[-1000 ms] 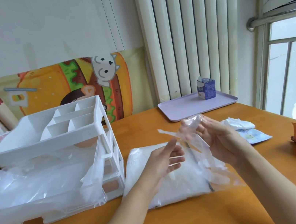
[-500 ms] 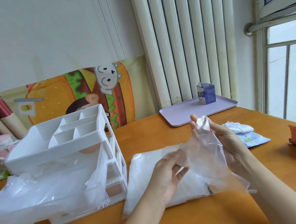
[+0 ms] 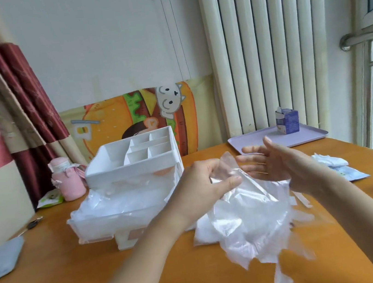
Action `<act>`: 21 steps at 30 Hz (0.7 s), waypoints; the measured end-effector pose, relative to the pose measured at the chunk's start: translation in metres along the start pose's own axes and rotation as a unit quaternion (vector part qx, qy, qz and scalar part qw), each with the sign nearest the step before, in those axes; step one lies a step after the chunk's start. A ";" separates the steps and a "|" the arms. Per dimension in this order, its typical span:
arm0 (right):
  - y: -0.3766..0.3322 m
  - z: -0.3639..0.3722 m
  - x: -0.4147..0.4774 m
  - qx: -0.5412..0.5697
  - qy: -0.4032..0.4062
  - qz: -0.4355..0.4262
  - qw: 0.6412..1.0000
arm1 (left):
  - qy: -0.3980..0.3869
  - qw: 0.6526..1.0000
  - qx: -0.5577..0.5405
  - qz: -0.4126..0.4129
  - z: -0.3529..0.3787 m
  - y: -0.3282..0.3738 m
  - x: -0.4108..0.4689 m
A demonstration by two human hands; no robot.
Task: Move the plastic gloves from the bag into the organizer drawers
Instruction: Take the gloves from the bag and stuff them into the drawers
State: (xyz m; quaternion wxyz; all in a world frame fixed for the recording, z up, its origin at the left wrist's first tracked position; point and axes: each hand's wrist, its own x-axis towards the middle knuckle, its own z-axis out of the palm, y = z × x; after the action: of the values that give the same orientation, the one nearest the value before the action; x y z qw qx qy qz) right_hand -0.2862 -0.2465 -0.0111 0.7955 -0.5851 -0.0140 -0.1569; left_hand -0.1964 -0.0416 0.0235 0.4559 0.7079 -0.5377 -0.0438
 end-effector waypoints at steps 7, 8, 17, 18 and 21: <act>-0.036 0.092 0.001 -0.452 -0.114 -0.021 0.884 | 0.008 0.993 0.120 0.008 -0.059 0.018 -0.017; -0.039 0.105 0.004 -0.493 -0.114 -0.016 0.862 | 0.028 0.990 0.135 0.012 -0.063 0.019 -0.018; -0.031 0.158 0.025 -0.300 -0.076 -0.055 0.949 | 0.186 0.959 -0.187 -0.099 -0.102 0.001 -0.052; -0.028 0.161 0.028 -0.279 -0.068 -0.072 0.955 | 0.178 0.954 -0.215 -0.114 -0.104 -0.004 -0.055; -0.020 0.175 0.034 -0.240 -0.078 -0.106 0.962 | 0.165 0.935 -0.284 -0.132 -0.106 -0.010 -0.062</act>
State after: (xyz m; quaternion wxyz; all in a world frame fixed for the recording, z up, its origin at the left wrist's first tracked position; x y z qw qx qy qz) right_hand -0.2315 -0.0964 0.0694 0.6066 -0.7647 -0.0997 -0.1932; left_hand -0.1563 0.0715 0.0512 0.7102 0.6108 -0.3222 -0.1371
